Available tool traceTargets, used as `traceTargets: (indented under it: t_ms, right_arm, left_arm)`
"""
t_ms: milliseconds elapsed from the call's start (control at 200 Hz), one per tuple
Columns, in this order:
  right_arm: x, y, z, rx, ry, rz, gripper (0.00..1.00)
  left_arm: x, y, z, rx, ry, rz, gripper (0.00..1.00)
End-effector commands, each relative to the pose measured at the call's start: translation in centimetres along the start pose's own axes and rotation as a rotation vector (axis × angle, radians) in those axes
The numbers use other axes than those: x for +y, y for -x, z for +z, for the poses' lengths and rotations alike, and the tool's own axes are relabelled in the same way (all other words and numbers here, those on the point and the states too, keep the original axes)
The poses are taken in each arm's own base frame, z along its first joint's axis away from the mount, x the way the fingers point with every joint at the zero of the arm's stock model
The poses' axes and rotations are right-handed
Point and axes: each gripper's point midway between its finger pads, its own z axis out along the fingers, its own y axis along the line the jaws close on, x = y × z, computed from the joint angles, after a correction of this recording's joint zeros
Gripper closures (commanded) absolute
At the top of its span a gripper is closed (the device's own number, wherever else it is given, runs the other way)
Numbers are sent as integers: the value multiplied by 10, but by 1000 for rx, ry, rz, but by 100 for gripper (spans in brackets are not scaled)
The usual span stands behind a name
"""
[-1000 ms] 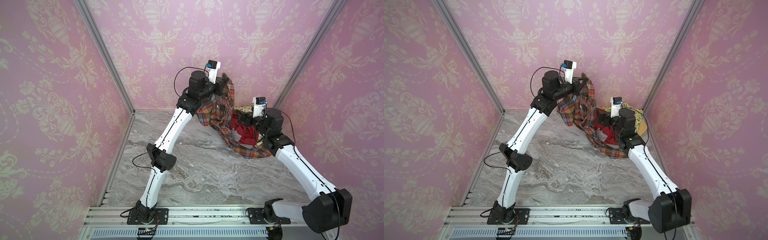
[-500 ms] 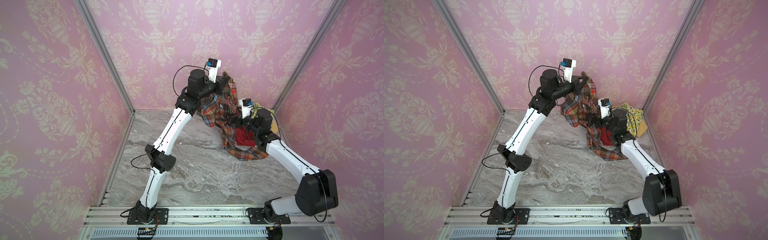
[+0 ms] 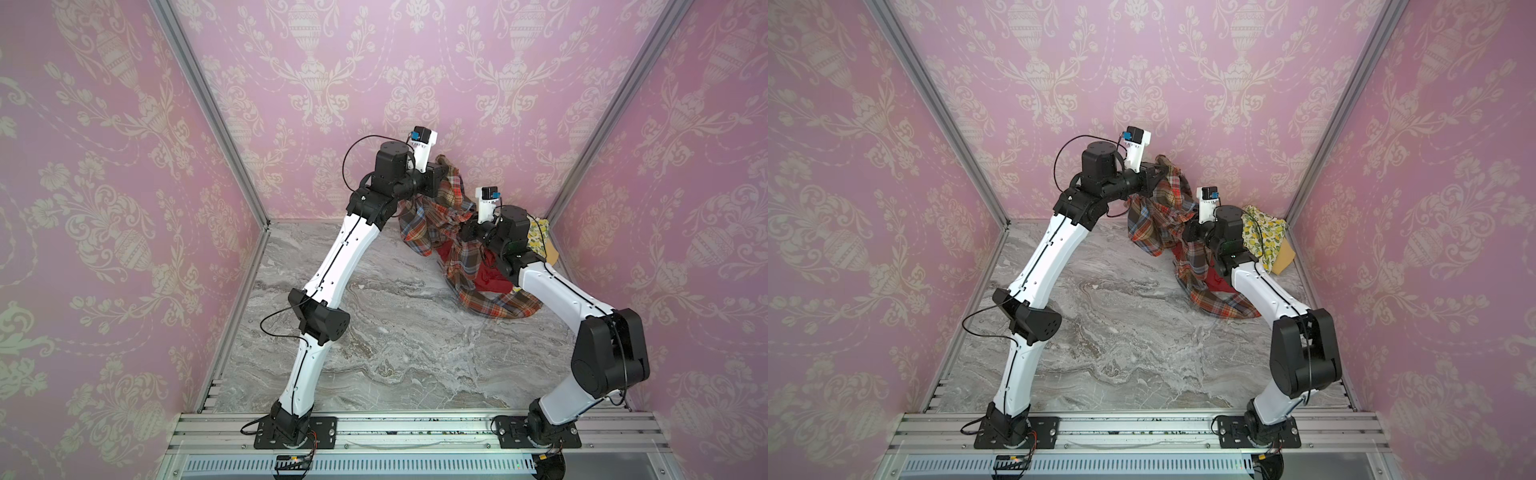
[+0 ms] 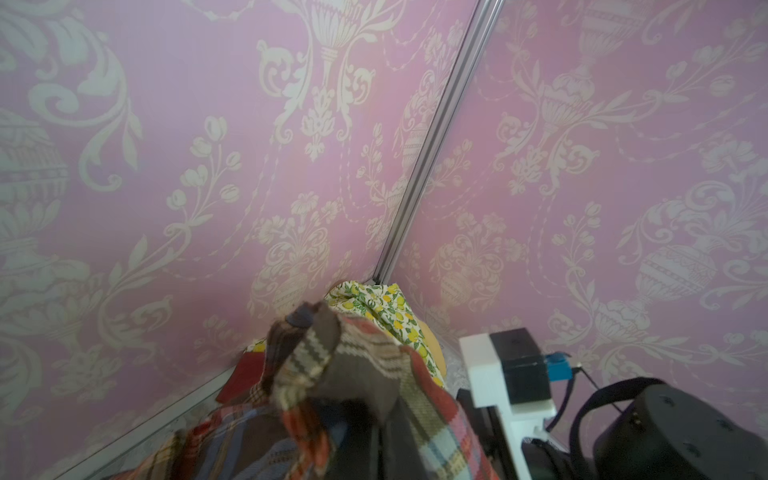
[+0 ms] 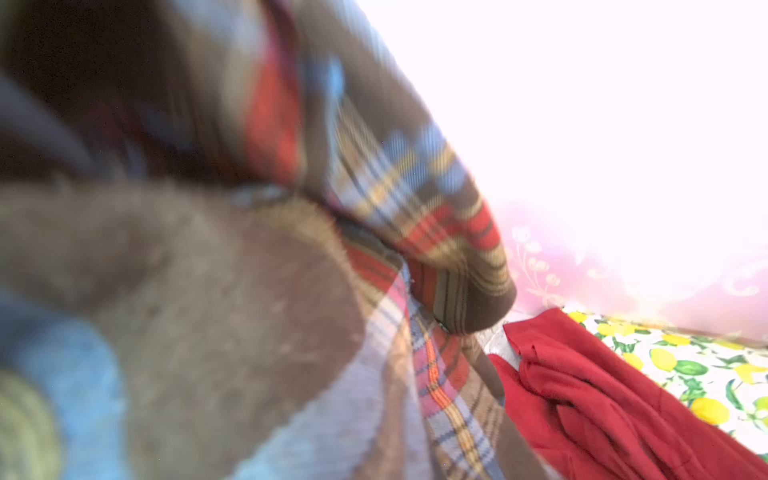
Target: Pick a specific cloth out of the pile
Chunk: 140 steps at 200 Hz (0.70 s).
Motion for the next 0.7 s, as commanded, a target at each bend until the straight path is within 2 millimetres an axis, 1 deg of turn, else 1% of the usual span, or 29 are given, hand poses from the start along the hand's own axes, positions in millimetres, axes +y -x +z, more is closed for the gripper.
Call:
traceTargets:
  t_ms: [0, 15, 30, 90, 160, 240, 260, 300, 305, 375, 410, 430, 455, 505, 696]
  right_arm:
    - [25, 62, -21, -65, 25, 30, 100]
    - [27, 65, -22, -64, 26, 31, 100]
    - [29, 69, -23, -64, 27, 31, 100]
    - [36, 85, -27, -70, 30, 37, 100]
    - [41, 103, -30, -76, 27, 50, 100]
    - [46, 122, -32, -84, 26, 62, 100]
    - [48, 127, -31, -86, 29, 62, 100]
    - [51, 137, -32, -94, 31, 62, 100]
    - [51, 137, -31, -93, 31, 63, 100]
    - [55, 151, -29, -97, 31, 68, 100]
    - [57, 159, -29, -102, 32, 68, 100]
    - [60, 163, -29, -107, 33, 69, 100]
    - [62, 168, -29, -112, 35, 70, 100]
    - [68, 176, -28, -118, 44, 66, 100]
    - [93, 200, -24, -141, 47, 56, 100]
  left_arm:
    - [45, -22, -9, 95, 114, -6, 100]
    - [50, -25, -10, 104, 125, -8, 100]
    - [53, -27, -11, 112, 133, -9, 97]
    - [65, -37, -14, 141, 154, -10, 83]
    - [76, -46, -19, 160, 181, -7, 70]
    - [80, -52, -26, 145, 177, -1, 50]
    - [80, -52, -28, 134, 177, 3, 47]
    - [82, -58, -32, 130, 177, 3, 42]
    - [82, -56, -33, 125, 176, 5, 42]
    - [84, -64, -43, 115, 172, 4, 32]
    - [84, -65, -49, 103, 170, 9, 29]
    - [84, -70, -52, 106, 168, 9, 27]
    - [83, -69, -57, 90, 162, 17, 25]
    - [84, -77, -66, 86, 166, 22, 21]
    - [80, -100, -98, 72, 160, 41, 12]
